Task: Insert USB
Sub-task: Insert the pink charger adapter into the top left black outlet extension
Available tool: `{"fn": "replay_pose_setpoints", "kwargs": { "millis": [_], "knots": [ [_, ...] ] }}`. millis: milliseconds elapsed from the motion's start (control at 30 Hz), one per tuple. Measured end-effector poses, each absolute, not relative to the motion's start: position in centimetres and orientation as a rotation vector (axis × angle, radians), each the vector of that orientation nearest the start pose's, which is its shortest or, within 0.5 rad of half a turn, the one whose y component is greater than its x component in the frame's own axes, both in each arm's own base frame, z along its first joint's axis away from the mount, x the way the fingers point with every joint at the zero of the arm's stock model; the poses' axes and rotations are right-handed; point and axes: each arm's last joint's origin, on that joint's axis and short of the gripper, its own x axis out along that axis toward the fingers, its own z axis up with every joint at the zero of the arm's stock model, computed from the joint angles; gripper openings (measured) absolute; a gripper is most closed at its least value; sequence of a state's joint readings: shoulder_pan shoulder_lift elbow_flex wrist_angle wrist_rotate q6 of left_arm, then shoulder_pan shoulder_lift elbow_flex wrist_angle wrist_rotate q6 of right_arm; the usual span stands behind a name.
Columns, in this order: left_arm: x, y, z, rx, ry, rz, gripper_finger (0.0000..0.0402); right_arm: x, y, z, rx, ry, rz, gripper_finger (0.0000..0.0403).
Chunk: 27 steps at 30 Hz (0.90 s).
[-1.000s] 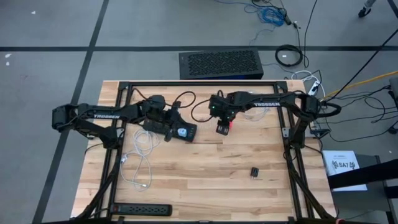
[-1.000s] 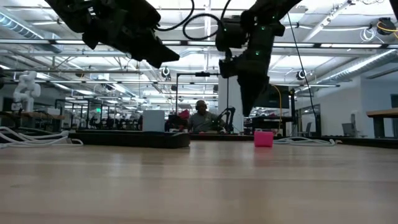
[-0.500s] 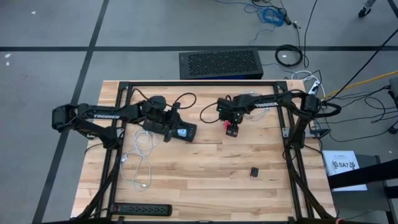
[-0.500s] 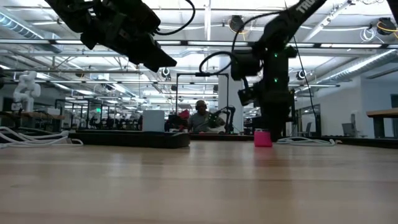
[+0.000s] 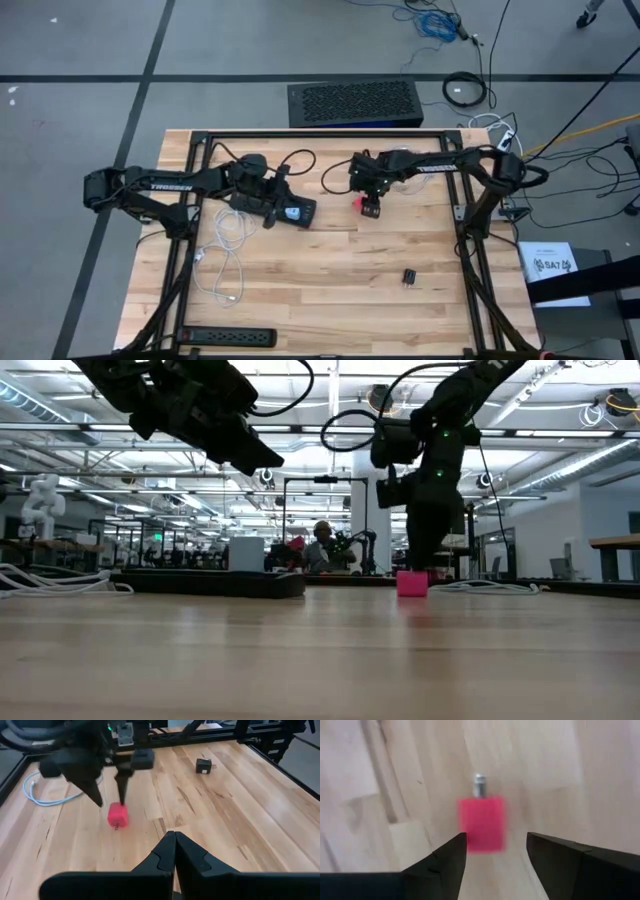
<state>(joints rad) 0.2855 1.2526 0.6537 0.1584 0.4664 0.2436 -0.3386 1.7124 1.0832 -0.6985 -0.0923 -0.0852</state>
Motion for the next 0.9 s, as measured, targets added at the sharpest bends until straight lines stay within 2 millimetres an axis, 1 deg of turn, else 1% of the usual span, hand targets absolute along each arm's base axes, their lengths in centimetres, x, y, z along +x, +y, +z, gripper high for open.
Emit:
{"fn": "replay_pose_setpoints", "kwargs": {
  "millis": [133,267,367,500,567,667,767,833,900],
  "knots": [
    [25.0,6.1,22.3,0.071,0.41,-0.217,0.0013,28.4,-9.9,17.8,0.199,1.412,-0.168,0.0196],
    [25.0,6.2,22.2,0.08,0.434,-0.178,0.0013,28.2,-9.8,16.9,0.191,1.398,-0.165,0.0182],
    [25.0,6.2,22.2,0.081,0.436,-0.172,0.0013,28.7,-9.6,16.8,0.207,1.337,-0.145,0.0149],
    [25.0,6.1,22.1,0.079,0.44,-0.174,0.0013,29.6,-8.8,17.0,0.3,1.232,0.015,0.0088],
    [25.0,6.1,22.1,0.079,0.44,-0.174,0.0013,29.9,-8.2,17.1,0.321,1.212,0.077,0.0063],
    [25.0,6.1,22.1,0.074,0.441,-0.173,0.0013,30.4,-7.6,17.4,0.303,1.194,0.101,0.004],
    [25.0,6.1,22.1,0.073,0.443,-0.173,0.0013,31.1,-7.4,18.3,0.261,1.177,0.039,0.0043],
    [24.9,6.1,22.1,0.071,0.449,-0.174,0.0013,31.7,-7.1,19.1,0.201,1.166,0.015,0.0059],
    [24.9,6.1,21.9,0.069,0.464,-0.167,0.0013,32.1,-6.3,19.6,0.106,1.167,0.029,0.0083]
  ]
}}
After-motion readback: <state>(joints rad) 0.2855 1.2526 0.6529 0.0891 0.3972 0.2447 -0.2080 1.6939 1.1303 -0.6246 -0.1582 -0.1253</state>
